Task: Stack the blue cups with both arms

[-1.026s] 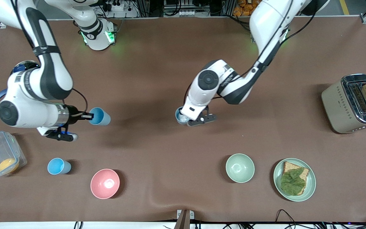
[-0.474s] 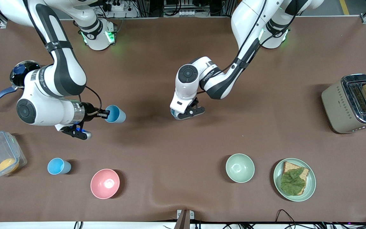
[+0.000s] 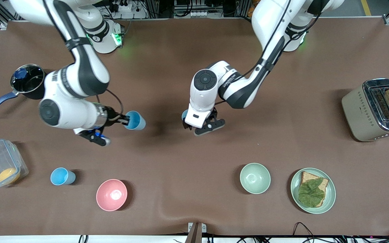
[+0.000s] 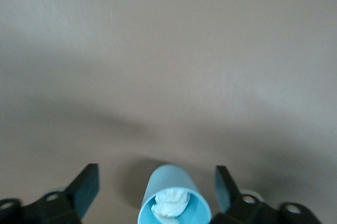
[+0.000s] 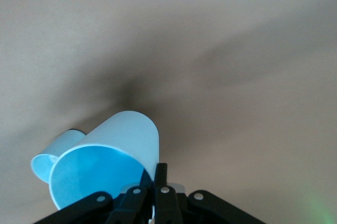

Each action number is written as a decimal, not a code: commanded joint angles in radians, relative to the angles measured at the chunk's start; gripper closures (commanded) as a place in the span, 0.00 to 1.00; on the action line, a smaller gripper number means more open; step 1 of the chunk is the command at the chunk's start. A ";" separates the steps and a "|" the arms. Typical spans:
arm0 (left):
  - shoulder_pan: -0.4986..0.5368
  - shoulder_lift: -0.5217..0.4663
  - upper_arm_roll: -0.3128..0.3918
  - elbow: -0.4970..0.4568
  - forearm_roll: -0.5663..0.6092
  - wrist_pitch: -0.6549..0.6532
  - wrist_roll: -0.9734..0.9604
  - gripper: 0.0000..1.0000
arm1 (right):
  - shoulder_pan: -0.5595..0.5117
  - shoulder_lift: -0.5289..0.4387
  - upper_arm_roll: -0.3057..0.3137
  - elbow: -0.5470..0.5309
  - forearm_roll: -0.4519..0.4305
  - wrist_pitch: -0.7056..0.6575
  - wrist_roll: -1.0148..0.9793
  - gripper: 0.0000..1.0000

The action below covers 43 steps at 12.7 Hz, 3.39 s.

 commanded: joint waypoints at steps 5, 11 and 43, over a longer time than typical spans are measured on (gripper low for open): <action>0.147 -0.224 0.039 0.006 -0.010 -0.178 0.325 0.00 | 0.216 0.040 -0.008 0.038 0.011 0.161 0.302 1.00; 0.328 -0.333 0.030 0.003 -0.021 -0.282 0.681 0.00 | 0.319 0.088 -0.010 0.043 0.002 0.236 0.380 1.00; 0.486 -0.544 0.036 -0.009 -0.079 -0.574 0.835 0.00 | -0.188 -0.116 -0.016 -0.053 -0.235 -0.119 -0.540 0.00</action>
